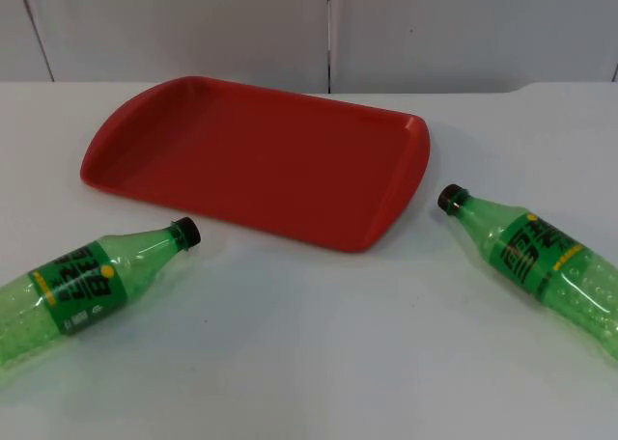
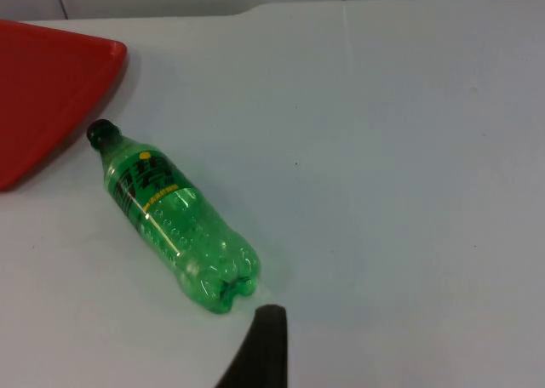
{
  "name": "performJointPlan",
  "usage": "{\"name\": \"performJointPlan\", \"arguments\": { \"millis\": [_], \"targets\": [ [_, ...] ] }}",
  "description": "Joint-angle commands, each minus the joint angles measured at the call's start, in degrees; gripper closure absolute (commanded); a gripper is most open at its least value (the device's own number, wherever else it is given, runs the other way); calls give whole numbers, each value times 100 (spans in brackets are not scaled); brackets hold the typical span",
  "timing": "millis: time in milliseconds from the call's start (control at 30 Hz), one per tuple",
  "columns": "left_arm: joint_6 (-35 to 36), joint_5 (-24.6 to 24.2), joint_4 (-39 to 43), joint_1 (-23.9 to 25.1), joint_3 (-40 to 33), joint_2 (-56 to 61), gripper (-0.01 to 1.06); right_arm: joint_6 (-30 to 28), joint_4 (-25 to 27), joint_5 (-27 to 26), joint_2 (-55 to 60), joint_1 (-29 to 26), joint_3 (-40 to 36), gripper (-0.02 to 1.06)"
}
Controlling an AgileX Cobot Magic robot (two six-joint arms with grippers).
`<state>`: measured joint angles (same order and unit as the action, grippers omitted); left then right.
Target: Place the bottle upright on the tray.
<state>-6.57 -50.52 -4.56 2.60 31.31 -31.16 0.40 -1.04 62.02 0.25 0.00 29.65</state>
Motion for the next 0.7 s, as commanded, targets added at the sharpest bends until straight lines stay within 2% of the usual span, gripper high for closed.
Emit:
{"name": "performJointPlan", "arguments": {
  "millis": [0,267,567,667],
  "targets": [
    [-72,128,-99,18,344,-355,0,22,2,-25,-25,-28,-16,23],
    [-100,74,-99,18,1151,-1167,0,22,2,-25,-25,-28,-16,23],
    [-445,-58,-160,18,1949,-2334,0,22,2,-25,-25,-28,-16,23],
    [-749,-58,-309,18,2202,-2776,0,22,2,-25,-25,-28,-16,23]
  ]
}}
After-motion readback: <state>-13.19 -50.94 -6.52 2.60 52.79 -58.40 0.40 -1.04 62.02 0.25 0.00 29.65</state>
